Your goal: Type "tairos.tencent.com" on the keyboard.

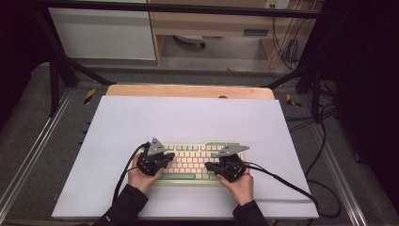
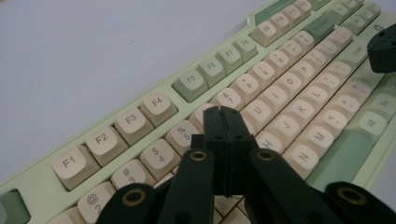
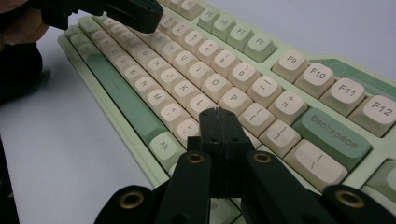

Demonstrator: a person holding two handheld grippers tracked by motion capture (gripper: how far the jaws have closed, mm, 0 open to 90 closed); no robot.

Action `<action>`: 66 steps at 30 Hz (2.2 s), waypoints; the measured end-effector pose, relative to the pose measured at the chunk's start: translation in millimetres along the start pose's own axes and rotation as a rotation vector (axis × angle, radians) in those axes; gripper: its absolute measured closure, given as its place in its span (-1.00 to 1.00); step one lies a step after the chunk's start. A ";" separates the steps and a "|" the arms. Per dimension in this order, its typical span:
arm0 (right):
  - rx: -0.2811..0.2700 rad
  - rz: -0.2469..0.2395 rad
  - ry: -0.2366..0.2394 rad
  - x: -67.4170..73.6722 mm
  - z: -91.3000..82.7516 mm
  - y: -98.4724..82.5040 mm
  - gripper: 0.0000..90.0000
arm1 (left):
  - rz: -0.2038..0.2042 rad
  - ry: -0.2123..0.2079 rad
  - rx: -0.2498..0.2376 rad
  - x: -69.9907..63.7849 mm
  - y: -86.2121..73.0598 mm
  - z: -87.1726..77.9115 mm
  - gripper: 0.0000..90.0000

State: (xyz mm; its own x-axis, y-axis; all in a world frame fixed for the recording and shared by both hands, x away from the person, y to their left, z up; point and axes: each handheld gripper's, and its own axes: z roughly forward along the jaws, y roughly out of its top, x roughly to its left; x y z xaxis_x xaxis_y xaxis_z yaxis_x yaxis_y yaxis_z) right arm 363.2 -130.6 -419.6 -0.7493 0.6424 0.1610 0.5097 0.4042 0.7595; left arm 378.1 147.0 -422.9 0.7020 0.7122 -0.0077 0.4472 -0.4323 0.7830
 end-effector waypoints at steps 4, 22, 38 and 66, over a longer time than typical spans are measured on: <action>-0.001 0.002 0.001 0.5 -0.2 0.0 1.00 | -0.002 -0.007 0.008 0.2 -2.2 3.9 1.00; -0.001 -0.001 -0.001 0.4 0.4 -0.5 1.00 | 0.003 -0.018 0.011 -1.0 -5.9 6.8 1.00; -0.002 -0.006 -0.001 0.2 -1.0 -0.6 1.00 | 0.001 -0.028 -0.012 -0.1 -9.9 -12.3 1.00; 0.007 -0.006 0.003 0.8 0.6 -1.6 1.00 | -0.061 0.025 -0.019 23.8 -21.7 -27.1 1.00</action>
State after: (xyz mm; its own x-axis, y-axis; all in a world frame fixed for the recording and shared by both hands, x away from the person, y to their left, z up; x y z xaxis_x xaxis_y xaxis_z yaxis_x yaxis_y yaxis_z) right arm 362.0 -130.3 -421.1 -0.7536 0.6379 0.1585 0.5081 0.4125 0.7561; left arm 370.1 188.3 -423.2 0.6598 0.7503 -0.0404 0.4780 -0.3777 0.7930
